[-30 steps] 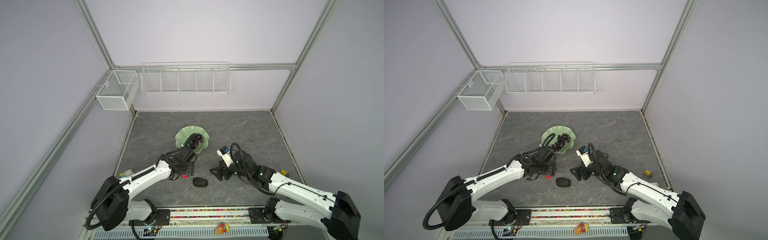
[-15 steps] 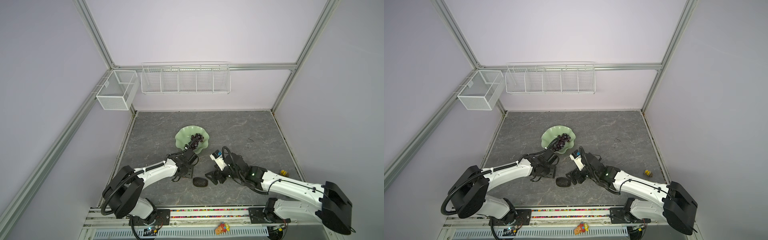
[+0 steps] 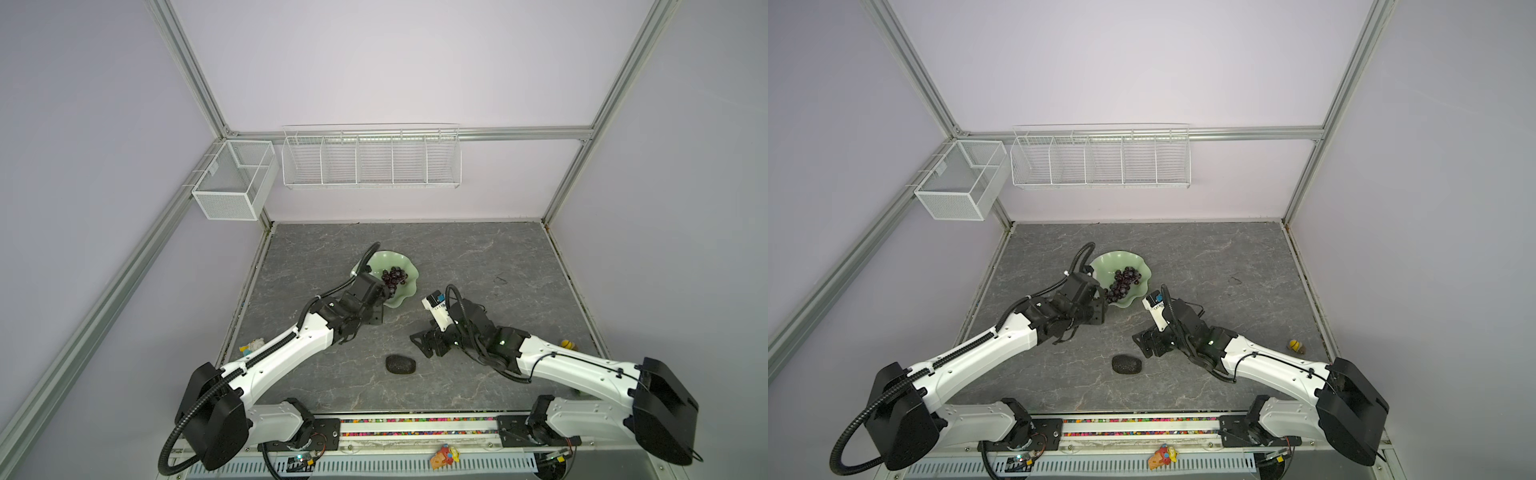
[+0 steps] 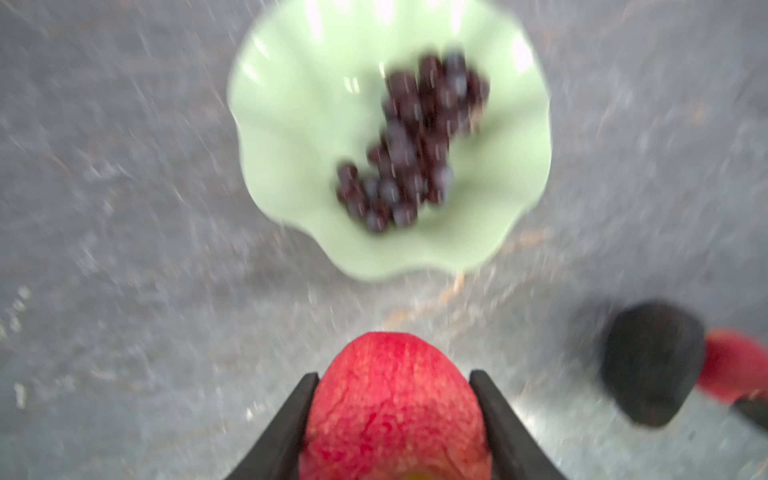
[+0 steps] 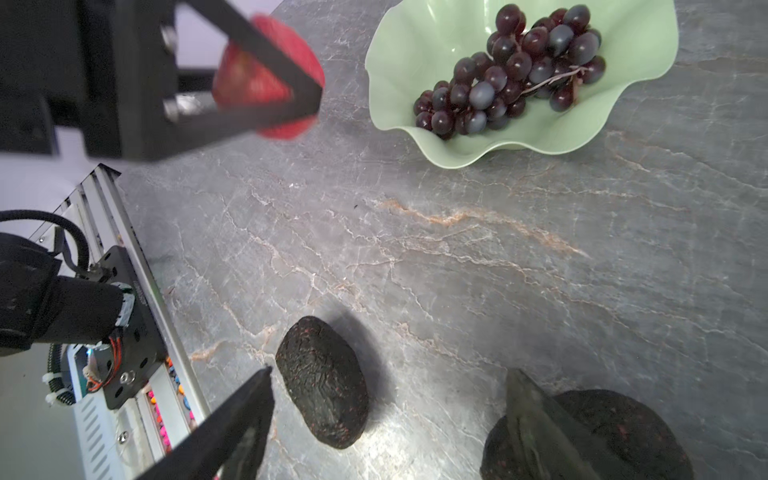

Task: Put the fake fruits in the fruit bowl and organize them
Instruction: 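Grasp the red apple nearest the bowl with the left gripper, then lower the apple into the bowl beside the grapes and release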

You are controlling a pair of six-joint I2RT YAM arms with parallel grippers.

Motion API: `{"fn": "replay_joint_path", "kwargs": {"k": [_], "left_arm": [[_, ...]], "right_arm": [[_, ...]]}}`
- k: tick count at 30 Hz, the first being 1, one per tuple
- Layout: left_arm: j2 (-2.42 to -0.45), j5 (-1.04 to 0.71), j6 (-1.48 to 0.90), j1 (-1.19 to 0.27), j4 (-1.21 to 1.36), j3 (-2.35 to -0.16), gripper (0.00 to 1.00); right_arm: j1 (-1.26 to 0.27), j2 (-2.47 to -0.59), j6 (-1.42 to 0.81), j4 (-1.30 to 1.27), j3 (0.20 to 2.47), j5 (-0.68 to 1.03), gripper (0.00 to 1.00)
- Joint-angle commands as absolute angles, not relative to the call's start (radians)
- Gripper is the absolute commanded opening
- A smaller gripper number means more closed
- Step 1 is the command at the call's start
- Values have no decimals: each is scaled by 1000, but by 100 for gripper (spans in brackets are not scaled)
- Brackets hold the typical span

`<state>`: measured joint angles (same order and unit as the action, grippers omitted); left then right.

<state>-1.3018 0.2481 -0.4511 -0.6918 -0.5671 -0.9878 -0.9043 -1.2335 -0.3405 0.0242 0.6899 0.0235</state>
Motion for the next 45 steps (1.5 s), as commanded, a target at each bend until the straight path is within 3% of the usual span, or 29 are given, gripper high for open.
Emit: {"fn": "replay_joint_path", "kwargs": {"k": [1,11,23,33,40,45], "left_arm": [[-1414,257,-359,-599,-502,-1069,47],[-1798,278,-274,-543,-574,-1325,51],[-1882,267,-253,-543,-575,-1354,63],[-1830,268,-252,-543,-576,-1345,69],[-1615,179,-266,-592,-570,-1194,69],[-1452,100,-342,-723,-610,-1016,70]], "right_arm": [[-889,-1251,-334,-8,741,38,88],[-884,-1220,-329,28,730,42,88],[-884,-1215,-322,50,735,33,88],[-884,-1193,-321,61,724,23,88],[-881,-1154,-342,64,679,11,88],[-879,-1070,-394,83,575,-1,88]]}}
